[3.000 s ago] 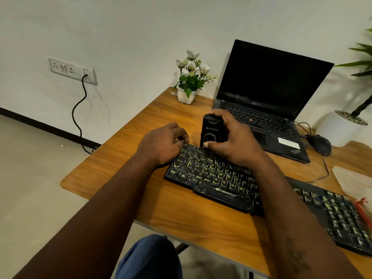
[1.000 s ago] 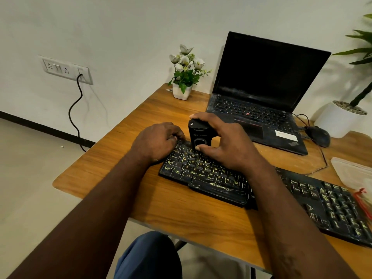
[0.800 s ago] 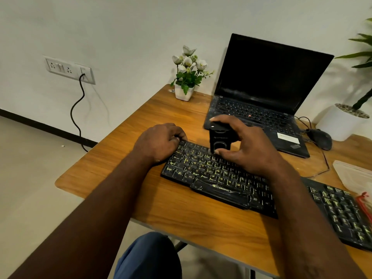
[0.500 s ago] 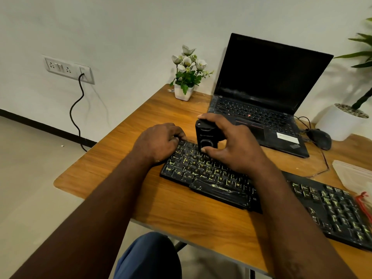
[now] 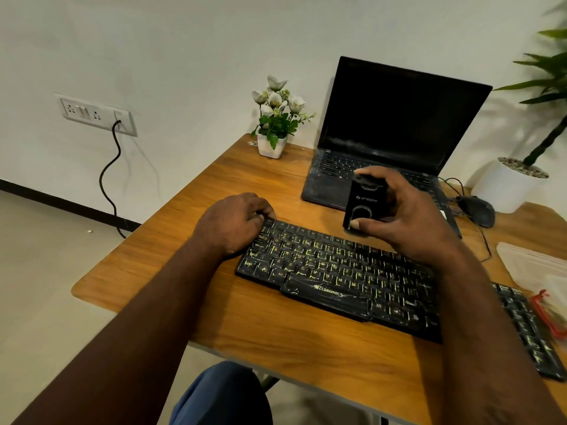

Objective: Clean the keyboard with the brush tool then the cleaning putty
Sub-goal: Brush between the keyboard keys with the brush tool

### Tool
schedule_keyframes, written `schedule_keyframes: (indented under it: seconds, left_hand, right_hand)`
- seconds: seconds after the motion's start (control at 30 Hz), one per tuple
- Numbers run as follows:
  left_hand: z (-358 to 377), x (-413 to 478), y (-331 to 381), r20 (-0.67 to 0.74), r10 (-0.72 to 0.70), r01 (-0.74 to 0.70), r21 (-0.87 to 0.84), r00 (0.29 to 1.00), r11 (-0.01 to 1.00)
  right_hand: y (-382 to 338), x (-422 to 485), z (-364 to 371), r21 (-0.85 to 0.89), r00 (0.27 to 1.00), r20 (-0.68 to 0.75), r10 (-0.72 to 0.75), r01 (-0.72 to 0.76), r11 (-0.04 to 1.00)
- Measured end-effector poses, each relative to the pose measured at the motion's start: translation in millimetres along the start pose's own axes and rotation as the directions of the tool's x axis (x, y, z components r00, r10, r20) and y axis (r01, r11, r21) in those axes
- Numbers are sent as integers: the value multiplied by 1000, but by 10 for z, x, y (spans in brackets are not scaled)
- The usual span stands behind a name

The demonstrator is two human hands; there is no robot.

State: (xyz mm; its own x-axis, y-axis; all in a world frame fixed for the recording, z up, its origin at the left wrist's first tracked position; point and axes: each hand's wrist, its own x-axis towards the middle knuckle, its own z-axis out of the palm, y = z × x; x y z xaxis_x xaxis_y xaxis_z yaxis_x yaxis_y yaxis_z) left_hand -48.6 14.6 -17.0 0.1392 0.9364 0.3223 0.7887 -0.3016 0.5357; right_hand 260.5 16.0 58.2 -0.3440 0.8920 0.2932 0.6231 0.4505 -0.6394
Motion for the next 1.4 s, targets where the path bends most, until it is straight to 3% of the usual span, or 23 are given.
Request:
schedule_keyframes:
  seconds: [0.13, 0.27, 0.37, 0.5, 0.67, 0.83, 1.03, 1.13, 1.27, 1.4]
  left_hand:
    - [19, 12, -37, -31, 21, -21, -4, 999, 1000]
    - [83, 93, 180, -49, 25, -35, -216, 998, 976]
    - [67, 244, 358, 182, -3, 39, -197, 983, 980]
    - [-79, 544, 496, 483, -117, 198, -120, 868, 973]
    - [-94, 715, 497, 634, -175, 327, -130, 753, 936]
    - [-98, 676, 376, 673, -129, 363, -221, 729, 905]
    - [2, 672, 363, 640, -151, 382, -238, 753, 893]
    - [39, 703, 393, 633, -132, 349, -231, 763, 908]
    - [19, 716, 388, 661, -107, 339, -233, 743, 912]
    - [32, 712, 401, 648, -108, 336, -239, 754, 911]
  right_hand:
    - [-13, 108, 117, -118, 1000, -12, -20, 18, 993]
    - [1, 182, 338, -103, 1000, 5, 10, -9, 995]
    - [-19, 210, 424, -119, 1000, 29, -12, 16, 993]
    - [89, 129, 214, -126, 994, 85, 66, -55, 990]
    - [119, 34, 46, -81, 993, 46, 112, -108, 991]
    - [14, 89, 275, -71, 998, 64, 9, -4, 997]
    - [191, -31, -118, -100, 986, 81, 149, -141, 985]
    - [149, 9, -12, -48, 992, 27, 120, -118, 992]
    - [70, 76, 214, 1, 996, 74, 44, -44, 999]
    - [194, -10, -68, 15, 976, 137, 167, -170, 985]
